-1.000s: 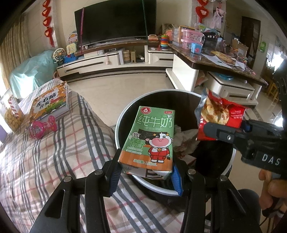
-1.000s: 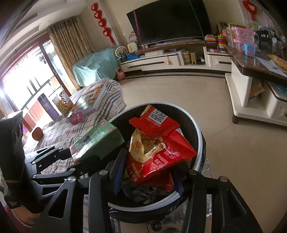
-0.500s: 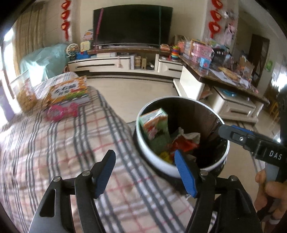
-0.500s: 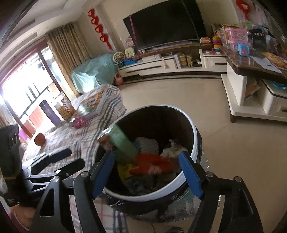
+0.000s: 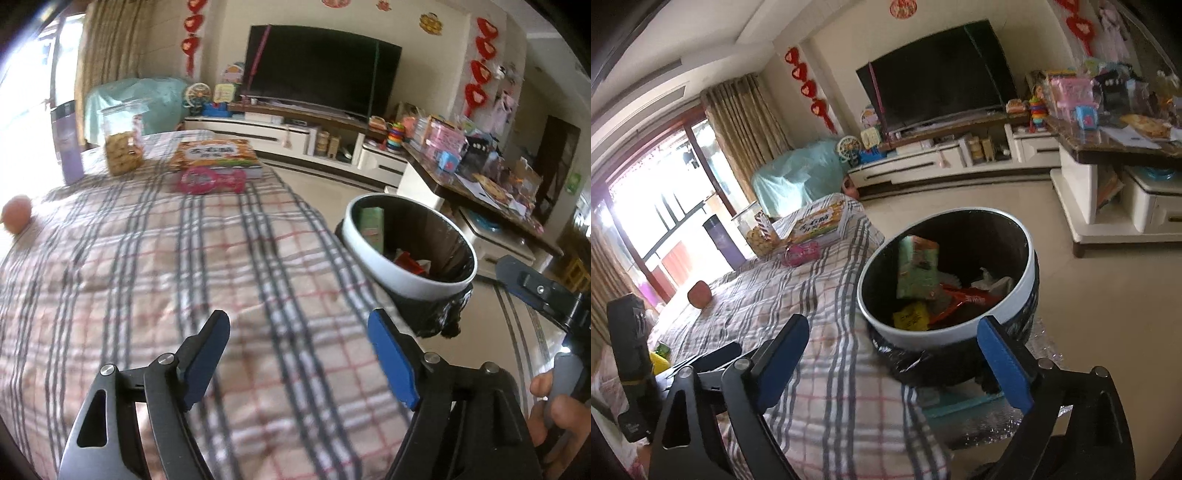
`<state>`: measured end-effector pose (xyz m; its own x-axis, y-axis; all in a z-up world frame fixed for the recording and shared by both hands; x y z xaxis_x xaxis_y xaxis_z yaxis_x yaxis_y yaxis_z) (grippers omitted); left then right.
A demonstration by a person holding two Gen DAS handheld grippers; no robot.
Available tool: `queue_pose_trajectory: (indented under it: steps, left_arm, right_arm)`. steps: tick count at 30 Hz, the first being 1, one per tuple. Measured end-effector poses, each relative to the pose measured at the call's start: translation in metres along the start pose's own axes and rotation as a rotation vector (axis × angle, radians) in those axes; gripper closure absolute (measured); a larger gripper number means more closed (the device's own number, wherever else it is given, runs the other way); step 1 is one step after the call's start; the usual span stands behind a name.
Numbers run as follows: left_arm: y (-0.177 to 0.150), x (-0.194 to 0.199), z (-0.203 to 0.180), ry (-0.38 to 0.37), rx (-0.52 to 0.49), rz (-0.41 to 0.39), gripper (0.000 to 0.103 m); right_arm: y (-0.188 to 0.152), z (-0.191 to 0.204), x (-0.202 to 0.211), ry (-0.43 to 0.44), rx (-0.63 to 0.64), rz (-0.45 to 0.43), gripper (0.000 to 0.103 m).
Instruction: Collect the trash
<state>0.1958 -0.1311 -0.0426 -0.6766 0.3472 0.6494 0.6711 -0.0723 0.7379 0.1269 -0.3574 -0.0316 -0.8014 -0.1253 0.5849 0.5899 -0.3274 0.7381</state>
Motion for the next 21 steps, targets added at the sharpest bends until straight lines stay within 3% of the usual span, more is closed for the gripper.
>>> queue_pose_trajectory:
  steps: [8, 12, 15, 21]
  left_arm:
    - [-0.02, 0.053, 0.003, 0.061, -0.009, -0.127, 0.018]
    - [-0.026, 0.09, 0.0, 0.091, -0.019, -0.237, 0.0]
    - [-0.034, 0.111, -0.002, 0.126, -0.034, -0.308, 0.001]
    - [-0.062, 0.126, -0.004, 0.214, -0.051, -0.365, 0.0]
  right_arm:
    - [-0.008, 0.034, 0.026, -0.028, 0.09, -0.071, 0.003]
    - [-0.002, 0.052, 0.054, -0.06, 0.155, -0.179, 0.001]
    - [-0.003, 0.064, 0.074, -0.091, 0.202, -0.272, 0.0]
    - [-0.023, 0.068, 0.074, -0.134, 0.226, -0.3, 0.0]
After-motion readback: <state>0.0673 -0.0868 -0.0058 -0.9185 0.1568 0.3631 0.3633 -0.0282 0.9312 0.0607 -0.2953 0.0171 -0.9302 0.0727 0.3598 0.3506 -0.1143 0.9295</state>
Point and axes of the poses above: each gripper's, at about its wrist camera, not at the fingertips, and x roughly against the way its jaws point, z to its left, y to its top, the point moved 4 cm from there along -x, roughly the way its jaws point, and after that the axes turned 2 degrees about -y, right-handed, at the moved point
